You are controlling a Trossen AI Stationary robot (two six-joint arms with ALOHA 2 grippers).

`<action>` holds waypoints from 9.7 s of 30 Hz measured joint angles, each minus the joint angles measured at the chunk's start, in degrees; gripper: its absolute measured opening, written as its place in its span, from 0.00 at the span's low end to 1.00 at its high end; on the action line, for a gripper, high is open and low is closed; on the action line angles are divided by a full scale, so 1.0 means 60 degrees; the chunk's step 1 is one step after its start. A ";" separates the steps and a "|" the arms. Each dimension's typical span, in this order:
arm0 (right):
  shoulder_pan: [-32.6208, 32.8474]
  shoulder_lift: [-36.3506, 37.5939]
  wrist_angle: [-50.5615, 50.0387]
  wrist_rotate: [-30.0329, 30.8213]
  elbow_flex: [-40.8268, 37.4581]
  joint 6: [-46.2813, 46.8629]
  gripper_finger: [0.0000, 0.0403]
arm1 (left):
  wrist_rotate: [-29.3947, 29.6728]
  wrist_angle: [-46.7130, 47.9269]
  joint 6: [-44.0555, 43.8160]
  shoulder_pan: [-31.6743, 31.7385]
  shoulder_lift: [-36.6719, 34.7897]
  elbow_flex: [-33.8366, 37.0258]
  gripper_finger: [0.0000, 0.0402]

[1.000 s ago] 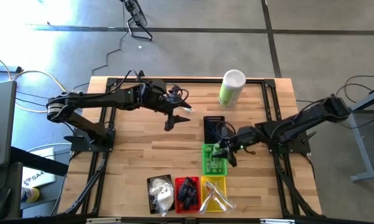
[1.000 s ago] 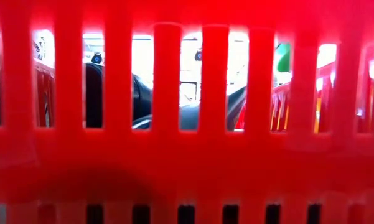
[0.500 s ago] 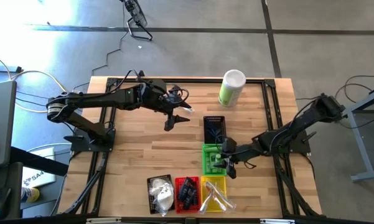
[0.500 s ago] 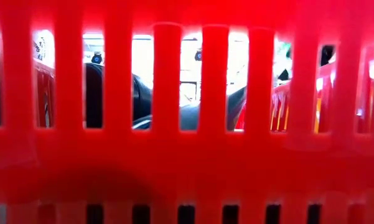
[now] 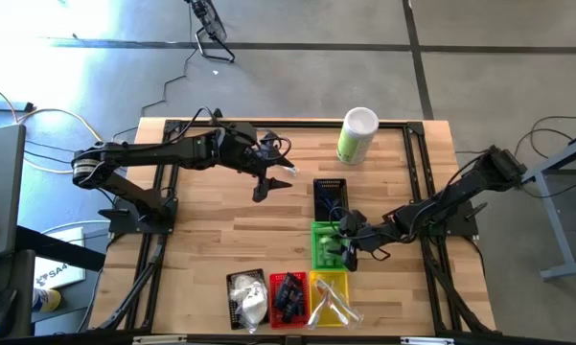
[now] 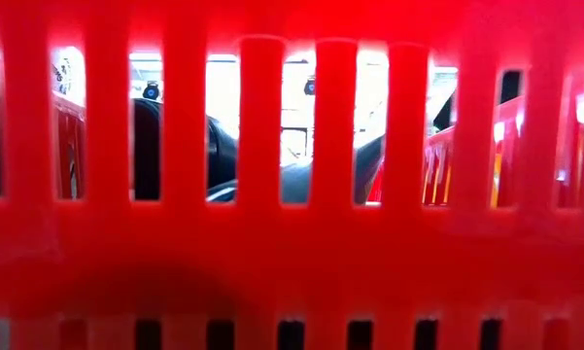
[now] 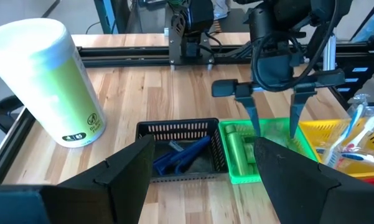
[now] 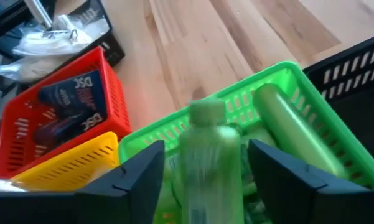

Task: Pick & Place Travel size toiletries
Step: Put the green shampoo into the green bin, then put the blue toothbrush into the yellow bin

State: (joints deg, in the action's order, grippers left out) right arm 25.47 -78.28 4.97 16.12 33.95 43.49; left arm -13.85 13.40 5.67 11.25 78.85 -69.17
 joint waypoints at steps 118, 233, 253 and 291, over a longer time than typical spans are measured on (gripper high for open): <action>-0.2579 0.2900 0.0504 -0.0212 0.0004 -0.6933 0.10 | 0.3114 0.2276 -0.4481 0.2775 0.5759 -0.1290 0.67; -0.2175 0.3574 -0.0379 -0.2001 0.0000 -0.6464 0.08 | -0.0729 0.3843 0.2650 0.2264 0.2034 -0.1313 0.05; -0.2182 0.3564 -0.0714 -0.1615 0.0000 -0.6443 0.08 | -0.1973 -0.3613 -0.0891 0.0718 0.1161 0.2553 0.05; -0.3690 -0.2662 0.9755 -0.0847 0.0659 -0.6488 0.24 | -0.0560 -0.6125 -0.0018 -0.0142 -0.2775 0.5246 0.05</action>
State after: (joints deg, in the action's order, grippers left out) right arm 3.33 -94.26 63.49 11.05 37.91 4.56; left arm -17.21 -23.35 5.56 10.39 62.20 -37.69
